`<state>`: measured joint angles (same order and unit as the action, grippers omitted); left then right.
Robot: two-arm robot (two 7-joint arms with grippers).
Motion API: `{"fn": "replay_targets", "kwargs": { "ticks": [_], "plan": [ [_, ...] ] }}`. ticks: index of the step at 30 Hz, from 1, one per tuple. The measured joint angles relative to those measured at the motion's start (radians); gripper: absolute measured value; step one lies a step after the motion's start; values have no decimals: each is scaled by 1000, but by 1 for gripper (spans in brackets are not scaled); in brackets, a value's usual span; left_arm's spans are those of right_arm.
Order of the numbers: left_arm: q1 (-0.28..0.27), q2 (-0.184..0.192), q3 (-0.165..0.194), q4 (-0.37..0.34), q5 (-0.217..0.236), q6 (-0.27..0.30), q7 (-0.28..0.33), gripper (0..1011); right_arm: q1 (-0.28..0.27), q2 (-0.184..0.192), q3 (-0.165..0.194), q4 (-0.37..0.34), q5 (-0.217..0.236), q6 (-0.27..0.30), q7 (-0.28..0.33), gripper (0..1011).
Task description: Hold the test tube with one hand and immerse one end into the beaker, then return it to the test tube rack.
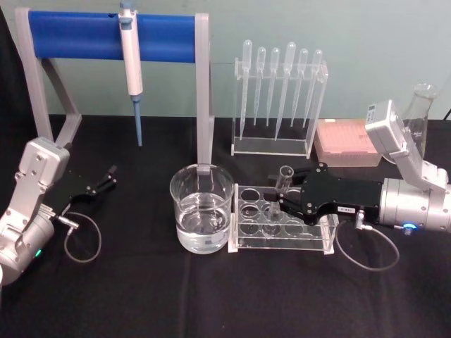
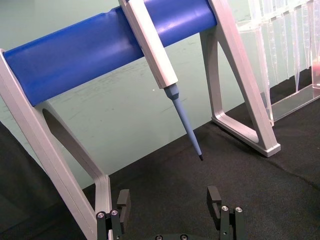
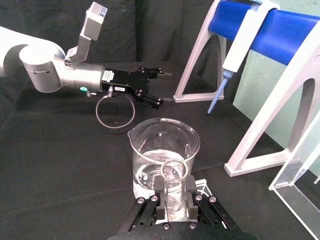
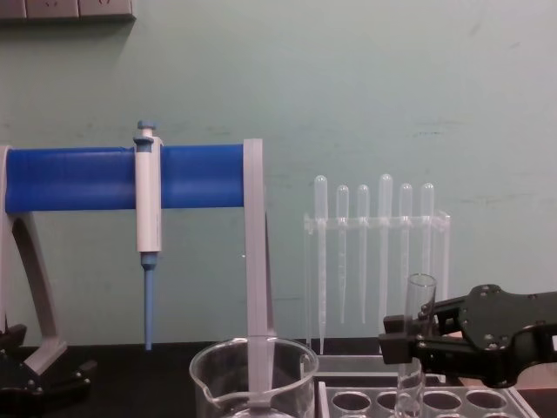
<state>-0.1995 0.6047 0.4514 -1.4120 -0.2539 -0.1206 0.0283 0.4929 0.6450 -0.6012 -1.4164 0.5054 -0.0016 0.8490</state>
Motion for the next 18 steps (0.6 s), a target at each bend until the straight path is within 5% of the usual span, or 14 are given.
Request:
{"fn": "replay_targets", "kwargs": {
  "ticks": [9, 18],
  "plan": [
    [0, 0, 0, 0, 0, 0, 0, 1000, -10, 13, 17, -23, 18, 1, -17, 238],
    [0, 0, 0, 0, 0, 0, 0, 1000, -11, 28, 54, -65, 107, 22, -5, 238]
  ]
}}
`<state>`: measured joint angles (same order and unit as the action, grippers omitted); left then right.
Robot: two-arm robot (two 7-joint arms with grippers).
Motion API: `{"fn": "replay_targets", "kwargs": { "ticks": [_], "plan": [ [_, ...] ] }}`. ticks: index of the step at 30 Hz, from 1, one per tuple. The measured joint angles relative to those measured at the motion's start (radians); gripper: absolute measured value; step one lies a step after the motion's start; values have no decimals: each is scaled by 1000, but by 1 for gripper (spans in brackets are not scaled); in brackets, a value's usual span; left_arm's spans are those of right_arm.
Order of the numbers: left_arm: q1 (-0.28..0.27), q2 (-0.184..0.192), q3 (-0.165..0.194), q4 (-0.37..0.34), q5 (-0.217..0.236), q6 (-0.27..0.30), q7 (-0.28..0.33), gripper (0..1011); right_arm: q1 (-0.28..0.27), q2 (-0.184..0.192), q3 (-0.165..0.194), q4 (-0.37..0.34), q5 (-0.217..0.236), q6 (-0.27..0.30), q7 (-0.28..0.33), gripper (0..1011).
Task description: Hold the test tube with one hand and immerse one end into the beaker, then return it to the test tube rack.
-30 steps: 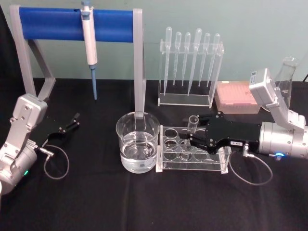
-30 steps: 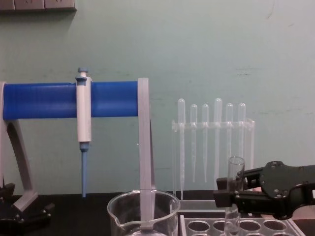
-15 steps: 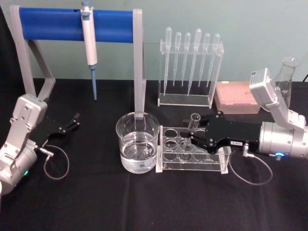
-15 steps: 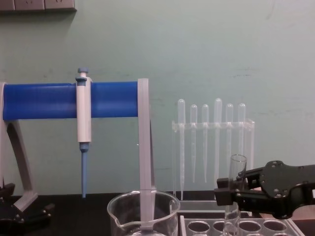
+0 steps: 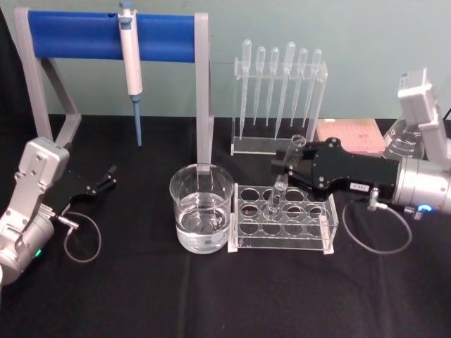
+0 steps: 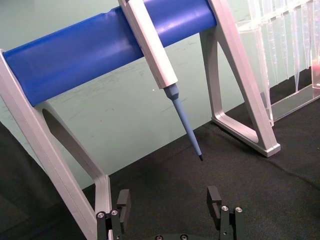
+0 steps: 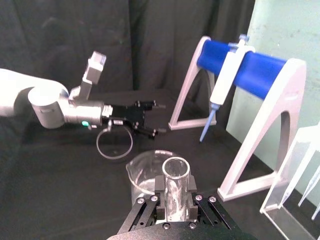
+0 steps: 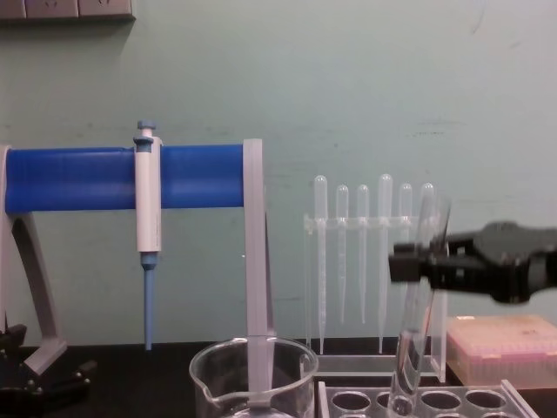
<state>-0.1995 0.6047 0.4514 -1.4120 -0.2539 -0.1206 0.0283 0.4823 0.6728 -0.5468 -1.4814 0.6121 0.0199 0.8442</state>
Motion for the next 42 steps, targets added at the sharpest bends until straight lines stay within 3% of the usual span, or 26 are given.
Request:
{"fn": "replay_targets", "kwargs": {
  "ticks": [6, 12, 18, 35, 42],
  "plan": [
    [0, 0, 0, 0, 0, 0, 0, 1000, 40, 22, -3, -37, 37, 71, 13, 237],
    [0, 0, 0, 0, 0, 0, 0, 1000, 118, 48, -36, -68, 44, 173, 44, 238],
    [0, 0, 0, 0, 0, 0, 0, 1000, 179, 70, -63, -87, 40, 239, 60, 238],
    [0, 0, 0, 0, 0, 0, 0, 1000, 208, 121, -73, -112, 76, 261, 44, 238],
    [0, 0, 0, 0, 0, 0, 0, 1000, 208, 121, -73, -111, 77, 260, 43, 238]
  ]
}}
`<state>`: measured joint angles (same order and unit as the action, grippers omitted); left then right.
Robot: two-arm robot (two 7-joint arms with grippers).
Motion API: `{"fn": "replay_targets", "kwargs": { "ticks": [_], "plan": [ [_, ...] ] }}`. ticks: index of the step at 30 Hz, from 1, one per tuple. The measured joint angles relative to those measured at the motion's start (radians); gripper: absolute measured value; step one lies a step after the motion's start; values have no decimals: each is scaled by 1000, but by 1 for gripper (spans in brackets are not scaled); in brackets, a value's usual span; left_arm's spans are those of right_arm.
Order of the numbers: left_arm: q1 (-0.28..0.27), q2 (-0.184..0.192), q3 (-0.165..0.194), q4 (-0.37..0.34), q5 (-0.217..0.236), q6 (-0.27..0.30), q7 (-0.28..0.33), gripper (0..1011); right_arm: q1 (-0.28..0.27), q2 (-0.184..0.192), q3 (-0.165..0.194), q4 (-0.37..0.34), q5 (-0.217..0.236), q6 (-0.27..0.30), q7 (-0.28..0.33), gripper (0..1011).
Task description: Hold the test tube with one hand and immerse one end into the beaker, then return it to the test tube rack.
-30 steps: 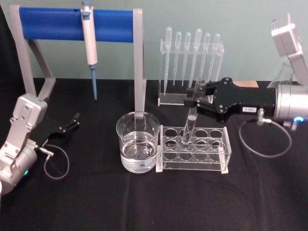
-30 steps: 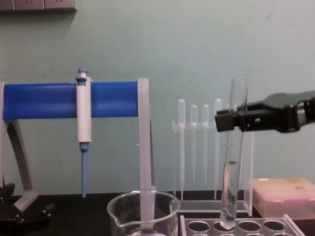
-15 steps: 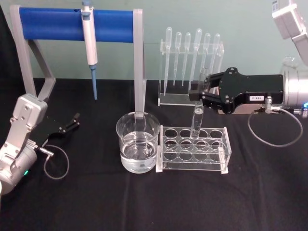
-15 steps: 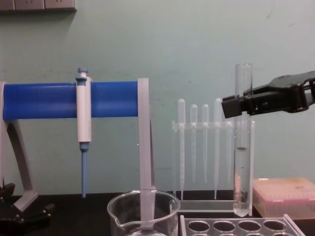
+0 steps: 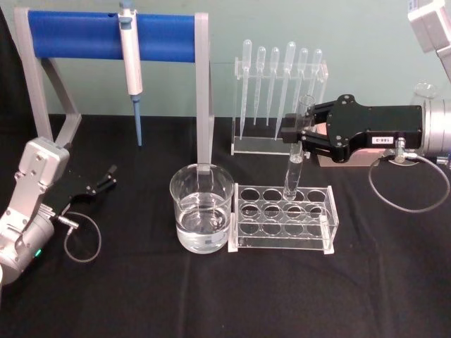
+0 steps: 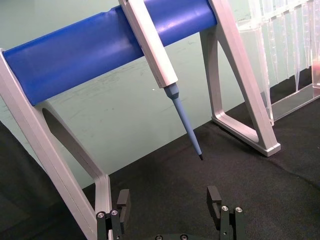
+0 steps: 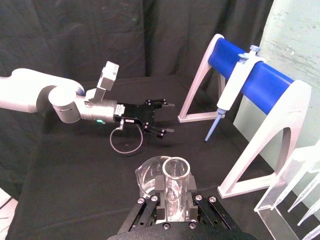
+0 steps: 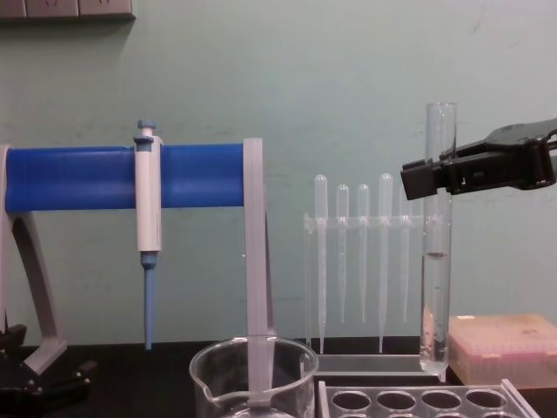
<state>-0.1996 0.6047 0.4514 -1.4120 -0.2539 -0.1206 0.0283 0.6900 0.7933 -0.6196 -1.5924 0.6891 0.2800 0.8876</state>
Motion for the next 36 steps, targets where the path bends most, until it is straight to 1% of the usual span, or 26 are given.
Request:
{"fn": "replay_targets", "kwargs": {
  "ticks": [36],
  "plan": [
    [0, 0, 0, 0, 0, 0, 0, 1000, -2, -4, 2, 3, -2, -1, -1, 238]
  ]
}}
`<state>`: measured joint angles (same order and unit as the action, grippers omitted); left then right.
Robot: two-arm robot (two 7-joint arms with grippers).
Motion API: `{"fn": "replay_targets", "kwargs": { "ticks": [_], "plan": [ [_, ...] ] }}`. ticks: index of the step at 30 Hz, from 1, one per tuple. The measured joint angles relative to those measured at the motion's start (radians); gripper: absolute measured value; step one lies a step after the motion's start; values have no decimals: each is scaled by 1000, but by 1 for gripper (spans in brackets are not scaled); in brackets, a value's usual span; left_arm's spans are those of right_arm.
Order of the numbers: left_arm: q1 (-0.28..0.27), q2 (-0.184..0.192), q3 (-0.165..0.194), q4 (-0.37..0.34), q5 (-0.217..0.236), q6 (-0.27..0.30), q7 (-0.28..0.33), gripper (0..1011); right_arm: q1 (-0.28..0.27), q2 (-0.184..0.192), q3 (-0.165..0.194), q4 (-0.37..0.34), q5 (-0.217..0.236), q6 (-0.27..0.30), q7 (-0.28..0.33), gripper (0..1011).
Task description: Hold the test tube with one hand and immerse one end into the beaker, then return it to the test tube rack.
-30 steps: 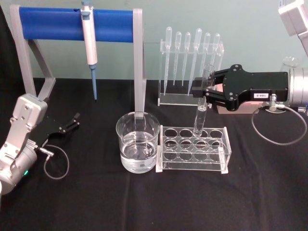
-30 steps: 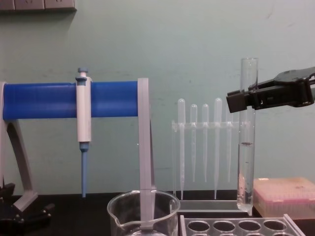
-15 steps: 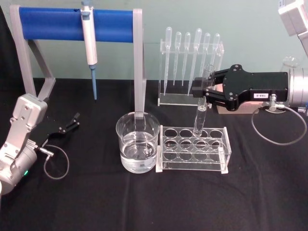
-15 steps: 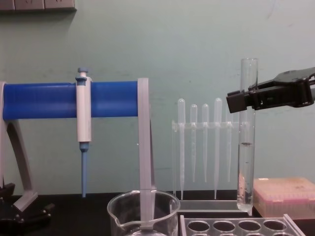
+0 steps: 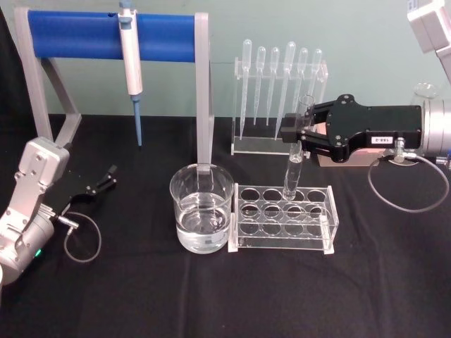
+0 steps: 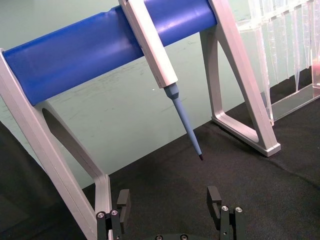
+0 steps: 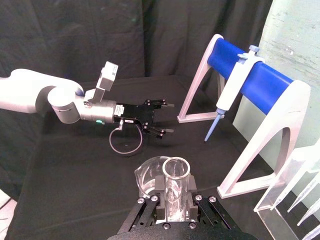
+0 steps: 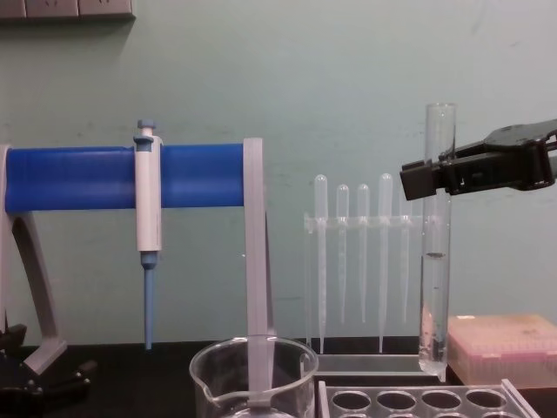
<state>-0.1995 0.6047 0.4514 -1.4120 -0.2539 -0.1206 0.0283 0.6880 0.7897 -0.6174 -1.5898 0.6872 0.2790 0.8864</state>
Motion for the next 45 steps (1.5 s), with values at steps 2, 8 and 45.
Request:
{"fn": "replay_targets", "kwargs": {
  "ticks": [2, 8, 45],
  "plan": [
    [0, 0, 0, 0, 0, 0, 0, 1000, 0, 0, 0, 0, 0, 0, 0, 237],
    [0, 0, 0, 0, 0, 0, 0, 1000, 0, 0, 0, 0, 0, 0, 0, 238],
    [0, 0, 0, 0, 0, 0, 0, 1000, 0, 0, 0, 0, 0, 0, 0, 237]
  ]
}}
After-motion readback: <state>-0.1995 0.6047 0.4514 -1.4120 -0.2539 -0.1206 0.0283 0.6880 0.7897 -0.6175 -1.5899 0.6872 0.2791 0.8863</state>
